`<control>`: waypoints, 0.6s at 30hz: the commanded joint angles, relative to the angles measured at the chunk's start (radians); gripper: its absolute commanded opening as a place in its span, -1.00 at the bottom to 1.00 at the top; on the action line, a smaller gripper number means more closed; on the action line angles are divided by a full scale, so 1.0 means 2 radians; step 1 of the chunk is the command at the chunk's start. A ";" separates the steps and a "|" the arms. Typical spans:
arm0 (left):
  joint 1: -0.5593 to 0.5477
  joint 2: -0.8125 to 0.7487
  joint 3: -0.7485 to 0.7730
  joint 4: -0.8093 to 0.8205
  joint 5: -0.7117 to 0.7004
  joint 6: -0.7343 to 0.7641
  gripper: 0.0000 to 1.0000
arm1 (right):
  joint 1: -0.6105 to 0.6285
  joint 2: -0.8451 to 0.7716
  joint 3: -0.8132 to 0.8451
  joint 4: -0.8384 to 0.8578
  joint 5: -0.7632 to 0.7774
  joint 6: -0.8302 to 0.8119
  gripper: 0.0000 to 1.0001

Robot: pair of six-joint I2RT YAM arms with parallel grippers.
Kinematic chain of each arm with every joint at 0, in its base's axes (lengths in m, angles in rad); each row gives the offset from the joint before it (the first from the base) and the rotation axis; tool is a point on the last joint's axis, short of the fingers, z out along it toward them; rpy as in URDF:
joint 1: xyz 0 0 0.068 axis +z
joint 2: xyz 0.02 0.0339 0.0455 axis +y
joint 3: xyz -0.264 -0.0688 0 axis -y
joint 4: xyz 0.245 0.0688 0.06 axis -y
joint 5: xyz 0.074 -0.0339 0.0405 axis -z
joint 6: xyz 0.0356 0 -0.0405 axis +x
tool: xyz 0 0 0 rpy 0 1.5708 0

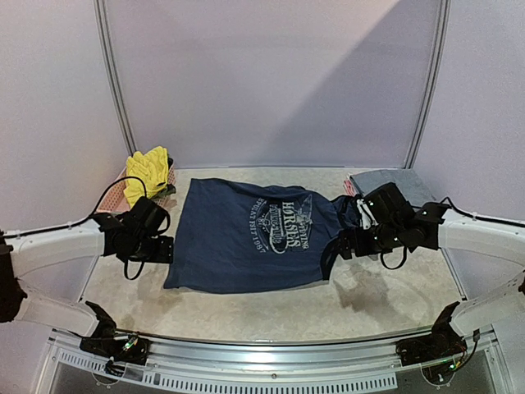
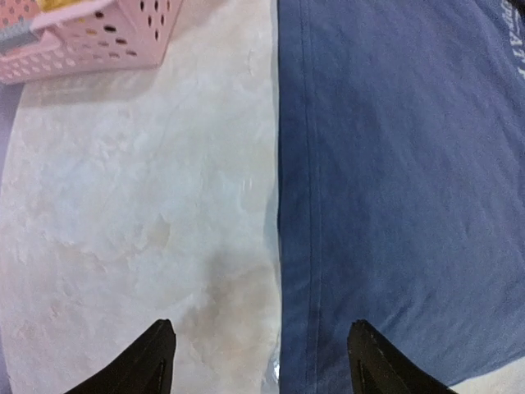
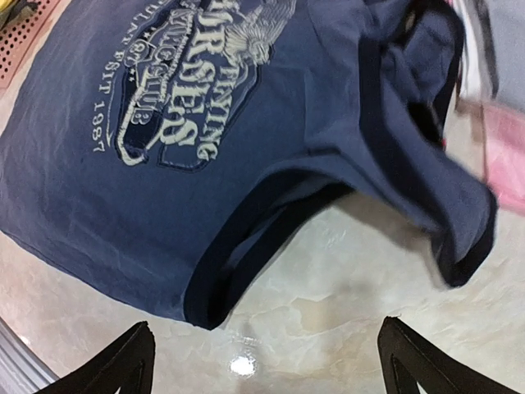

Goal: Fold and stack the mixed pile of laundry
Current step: Pick up the flattened tank top from the center of the board.

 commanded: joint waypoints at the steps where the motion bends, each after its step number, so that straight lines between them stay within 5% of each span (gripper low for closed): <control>1: -0.030 -0.061 -0.057 0.020 0.023 -0.085 0.44 | 0.001 -0.019 -0.058 0.074 -0.017 0.049 0.86; 12: -0.045 -0.127 -0.153 0.057 0.069 -0.148 -0.03 | 0.001 -0.057 -0.133 0.116 0.041 0.090 0.70; 18: -0.047 -0.121 -0.181 0.105 0.104 -0.144 -0.18 | 0.001 -0.049 -0.139 0.155 -0.070 0.068 0.45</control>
